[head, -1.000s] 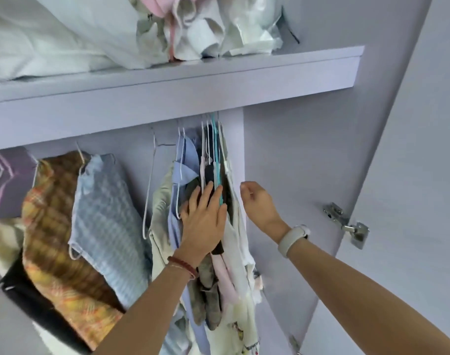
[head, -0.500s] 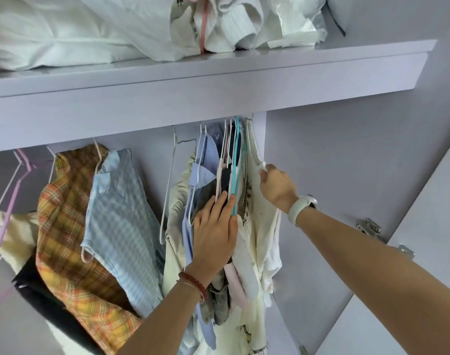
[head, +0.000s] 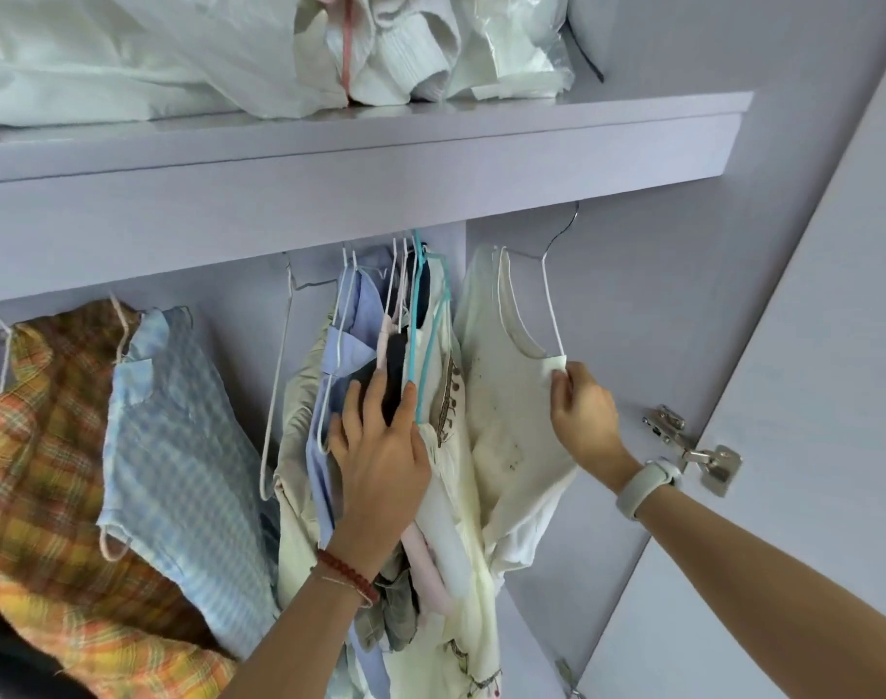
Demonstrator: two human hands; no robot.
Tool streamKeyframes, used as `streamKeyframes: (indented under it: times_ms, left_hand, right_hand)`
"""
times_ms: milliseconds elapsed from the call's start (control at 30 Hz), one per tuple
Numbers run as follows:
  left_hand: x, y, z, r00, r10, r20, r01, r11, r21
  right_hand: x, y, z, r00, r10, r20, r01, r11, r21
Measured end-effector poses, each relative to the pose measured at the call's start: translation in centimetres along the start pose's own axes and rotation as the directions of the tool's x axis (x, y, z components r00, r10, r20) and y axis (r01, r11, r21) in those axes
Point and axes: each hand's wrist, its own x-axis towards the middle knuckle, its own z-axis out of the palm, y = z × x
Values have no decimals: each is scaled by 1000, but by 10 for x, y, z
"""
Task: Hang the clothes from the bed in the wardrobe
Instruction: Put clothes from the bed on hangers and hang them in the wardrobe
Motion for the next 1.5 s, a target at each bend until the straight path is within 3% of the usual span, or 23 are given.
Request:
streamKeyframes:
  times_ms: [133,200,300,433,567,667,800,867,1000,1233,1333,1400,1500]
  left_hand:
    - [0,33,-3,978,190,-88,-187,981,42]
    - [-4,52,6,953,293,-79,-301,945,-126]
    - [-15,78,30,940,331,82,-262,855,-447]
    - [-39,113,81,846,433,311,-262,845,-465]
    - [-83,149,122,698,515,497,-343,850,-400]
    - [-121,176,134,560,641,525,-362,759,-541]
    - [-186,211,122,272,794,544,-350,608,-713]
    - [-223,227,110,214,837,504,-295,547,-783]
    - [-278,258,80,248,899,361,-218,415,-883]
    - [-328,348,26,262,964,53,-312,136,-940]
    - [-353,393,17,306,952,12,-345,123,-931]
    - [-369,427,16,349,936,49,-335,173,-926]
    - [-390,482,21,414,906,89,-333,241,-911]
  right_hand:
    - [-52,40,-23,998,40,44,-36,997,-73]
    - [-80,60,-44,994,45,101,-28,986,-162]
    - [-126,85,-89,995,-9,103,44,936,-348]
    - [-195,108,-152,982,-136,133,185,848,-498]
    - [-270,124,-213,991,-79,108,128,786,-605]
    - [-331,132,-252,996,16,83,44,743,-668]
    - [-412,139,-294,948,305,-91,-280,664,-693]
    - [-456,140,-308,871,426,-245,-474,599,-645]
    - [-532,118,-320,756,494,-430,-653,524,-546]
    - [-592,91,-346,578,435,-691,-813,374,-445]
    - [-606,96,-369,556,402,-728,-828,349,-439]
    - [-610,107,-383,524,386,-759,-843,364,-396]
    - [-609,143,-410,388,375,-842,-885,406,-228]
